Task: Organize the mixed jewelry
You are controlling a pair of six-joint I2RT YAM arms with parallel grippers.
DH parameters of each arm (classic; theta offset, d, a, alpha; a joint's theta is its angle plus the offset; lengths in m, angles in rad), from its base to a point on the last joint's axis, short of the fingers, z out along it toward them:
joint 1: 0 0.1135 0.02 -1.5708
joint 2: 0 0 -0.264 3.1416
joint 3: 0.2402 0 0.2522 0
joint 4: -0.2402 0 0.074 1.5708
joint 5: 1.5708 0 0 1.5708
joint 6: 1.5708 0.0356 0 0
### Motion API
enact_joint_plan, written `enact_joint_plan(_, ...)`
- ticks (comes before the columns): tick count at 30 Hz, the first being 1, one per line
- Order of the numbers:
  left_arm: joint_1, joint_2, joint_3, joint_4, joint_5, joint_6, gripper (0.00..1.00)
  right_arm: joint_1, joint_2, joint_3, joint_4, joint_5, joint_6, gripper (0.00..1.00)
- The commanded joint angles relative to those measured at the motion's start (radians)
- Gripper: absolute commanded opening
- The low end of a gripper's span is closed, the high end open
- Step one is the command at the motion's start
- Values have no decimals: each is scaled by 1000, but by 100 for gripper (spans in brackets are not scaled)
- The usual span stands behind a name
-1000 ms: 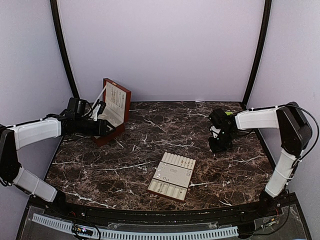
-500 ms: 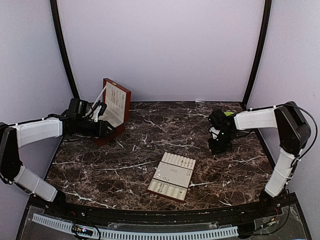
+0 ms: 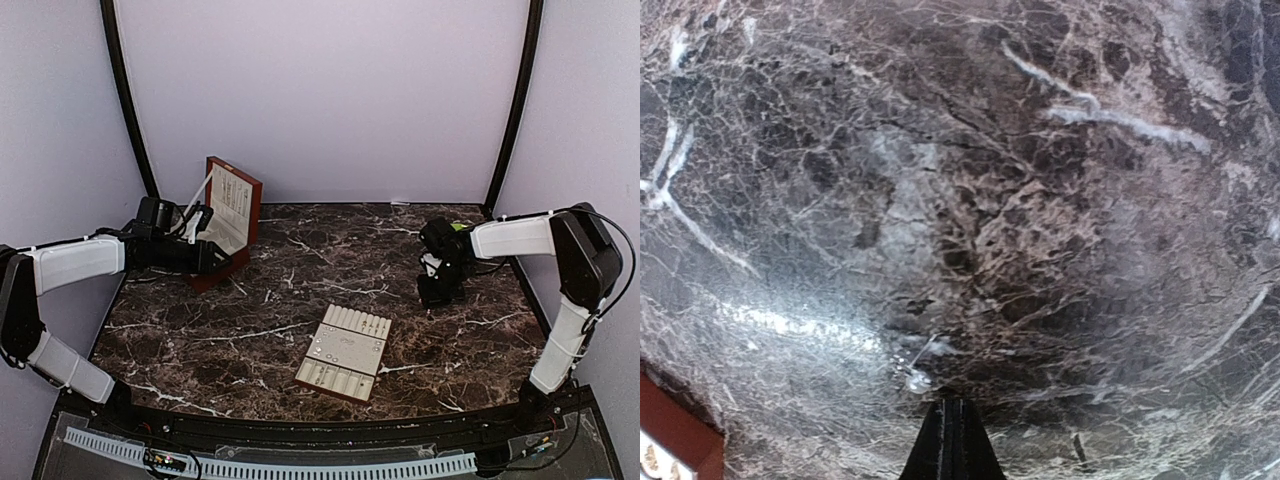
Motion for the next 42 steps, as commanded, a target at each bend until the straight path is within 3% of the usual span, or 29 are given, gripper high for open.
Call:
enact_joint_plan(1, 8, -11, -4, 25, 21, 12, 48, -18, -53, -6, 27, -82, 41, 0)
enact_joint_plan(19, 8, -74, -33, 64, 64, -2, 48, -31, -326, -170, 190, -284, 142, 0)
enact_joint_plan(28, 8, -128, -55, 97, 67, 7, 48, -21, -481, -304, 351, -453, 208, 0)
enact_joint_plan(42, 8, -184, -70, 111, 61, 6, 48, 207, -611, -466, 646, -425, 425, 0)
